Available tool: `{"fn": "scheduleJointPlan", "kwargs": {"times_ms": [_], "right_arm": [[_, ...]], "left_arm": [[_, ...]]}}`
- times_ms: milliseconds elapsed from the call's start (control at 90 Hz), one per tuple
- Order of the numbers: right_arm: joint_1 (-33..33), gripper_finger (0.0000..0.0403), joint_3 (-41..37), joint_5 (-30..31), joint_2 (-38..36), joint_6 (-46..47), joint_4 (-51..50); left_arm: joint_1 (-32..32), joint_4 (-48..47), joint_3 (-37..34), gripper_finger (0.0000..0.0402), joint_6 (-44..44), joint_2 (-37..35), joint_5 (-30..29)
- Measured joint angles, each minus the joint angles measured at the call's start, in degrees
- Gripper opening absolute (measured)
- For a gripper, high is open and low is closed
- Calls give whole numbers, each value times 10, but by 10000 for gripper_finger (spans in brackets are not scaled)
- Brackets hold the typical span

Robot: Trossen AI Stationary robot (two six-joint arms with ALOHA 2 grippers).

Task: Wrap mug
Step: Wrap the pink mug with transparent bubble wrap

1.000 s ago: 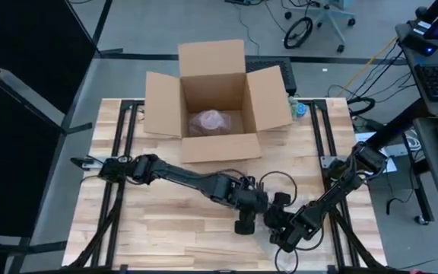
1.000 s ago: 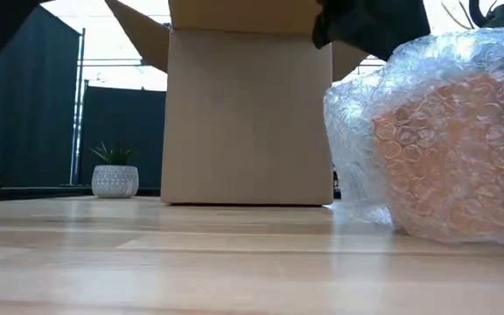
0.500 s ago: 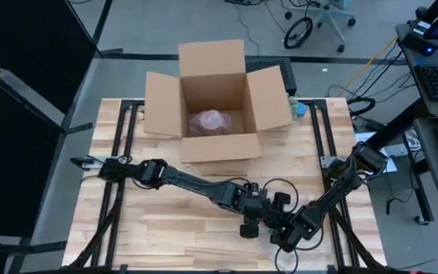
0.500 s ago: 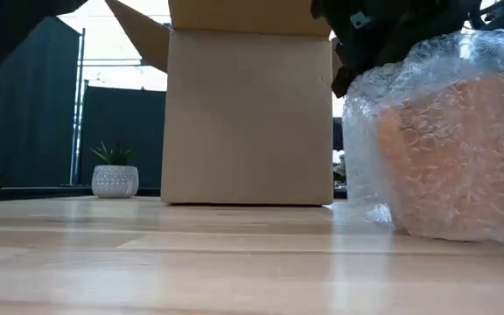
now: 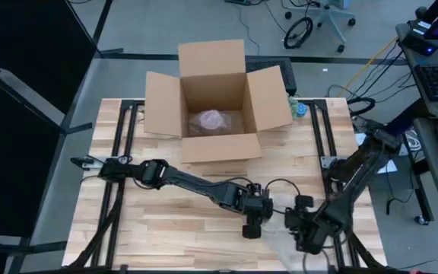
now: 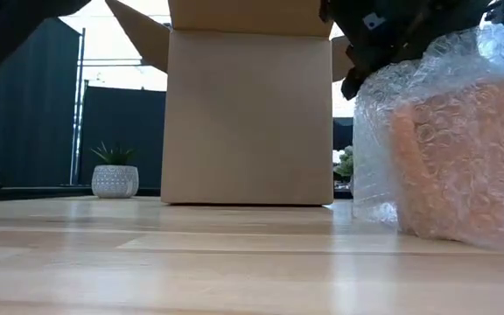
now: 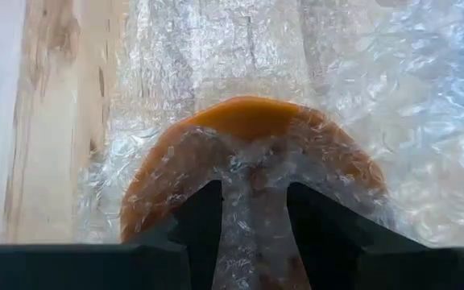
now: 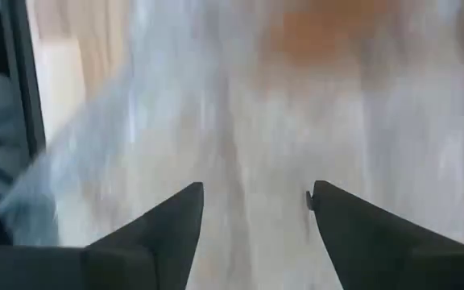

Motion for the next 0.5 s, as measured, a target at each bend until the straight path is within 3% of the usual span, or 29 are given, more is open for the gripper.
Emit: {"fn": "scheduleJointPlan", "kwargs": {"times_ms": [256, 500], "right_arm": [[107, 219, -32, -78, 30, 165, -18], [145, 219, -82, -88, 35, 245, -5]], "left_arm": [[0, 0, 0, 134, 4, 0, 0], [0, 0, 0, 134, 4, 0, 0]]}}
